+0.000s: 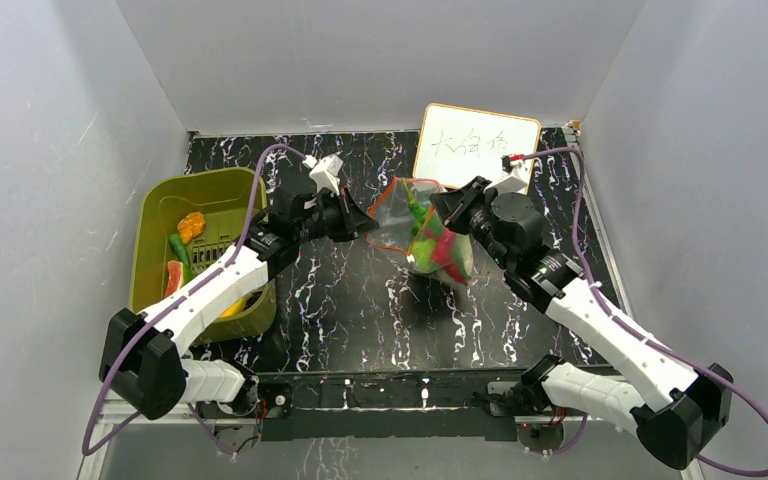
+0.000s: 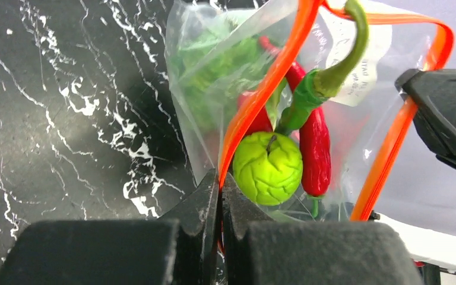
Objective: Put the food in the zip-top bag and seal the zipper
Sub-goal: Adjust the zipper food storage bag at the center of the board.
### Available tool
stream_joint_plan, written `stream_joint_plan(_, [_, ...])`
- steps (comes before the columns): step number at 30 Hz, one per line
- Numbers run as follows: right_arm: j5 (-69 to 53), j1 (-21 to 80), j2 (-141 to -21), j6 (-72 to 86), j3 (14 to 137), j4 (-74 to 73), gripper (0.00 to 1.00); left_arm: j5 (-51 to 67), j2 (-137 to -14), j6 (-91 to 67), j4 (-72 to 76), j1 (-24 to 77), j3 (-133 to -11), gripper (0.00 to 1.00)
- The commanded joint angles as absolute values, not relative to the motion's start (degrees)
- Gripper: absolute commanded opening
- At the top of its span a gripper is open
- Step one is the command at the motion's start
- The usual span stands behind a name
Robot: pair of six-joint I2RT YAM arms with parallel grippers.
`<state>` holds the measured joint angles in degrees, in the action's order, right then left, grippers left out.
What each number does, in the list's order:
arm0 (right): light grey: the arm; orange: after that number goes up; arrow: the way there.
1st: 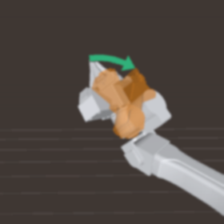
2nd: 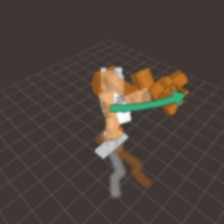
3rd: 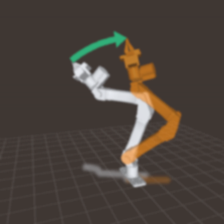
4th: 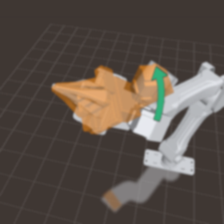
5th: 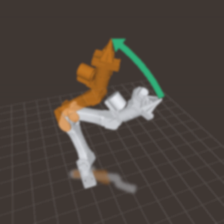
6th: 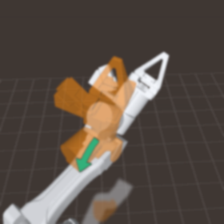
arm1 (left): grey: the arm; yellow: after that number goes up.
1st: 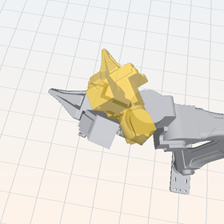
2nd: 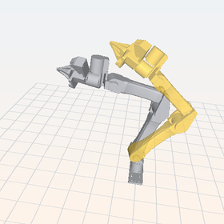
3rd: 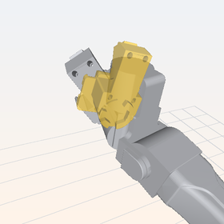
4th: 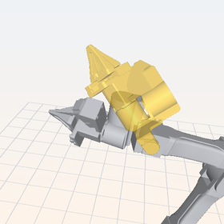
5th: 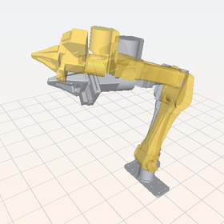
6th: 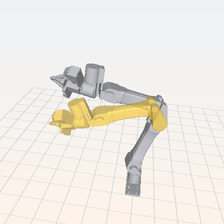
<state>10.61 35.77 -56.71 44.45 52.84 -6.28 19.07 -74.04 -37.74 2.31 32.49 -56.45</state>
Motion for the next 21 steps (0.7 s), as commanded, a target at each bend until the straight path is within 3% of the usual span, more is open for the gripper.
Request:
stream_joint_plan(1, [17.70,35.72,-58.41,42.05,52.46,-2.73,0.00,19.60,-71.59,-39.51,5.17,32.63,-55.24,0.00])
stream_joint_plan(7, [13.42,35.74,-60.88,38.96,57.03,-1.79,0.00,21.18,-71.99,-40.94,8.17,32.69,-55.46,0.00])
stream_joint_plan(11, [7.35,35.74,-61.58,37.42,53.72,4.45,0.00,22.42,-73.65,-42.39,11.81,32.62,-55.35,0.00])
stream_joint_plan(17, [15.36,35.67,-65.24,33.78,52.17,6.05,0.00,20.86,-77.30,-39.80,10.34,32.68,-58.30,0.00])
stream_joint_plan(21, [13.71,35.72,-63.34,33.14,55.40,6.77,0.00,20.97,-78.13,-39.21,10.30,32.62,-59.67,0.00])
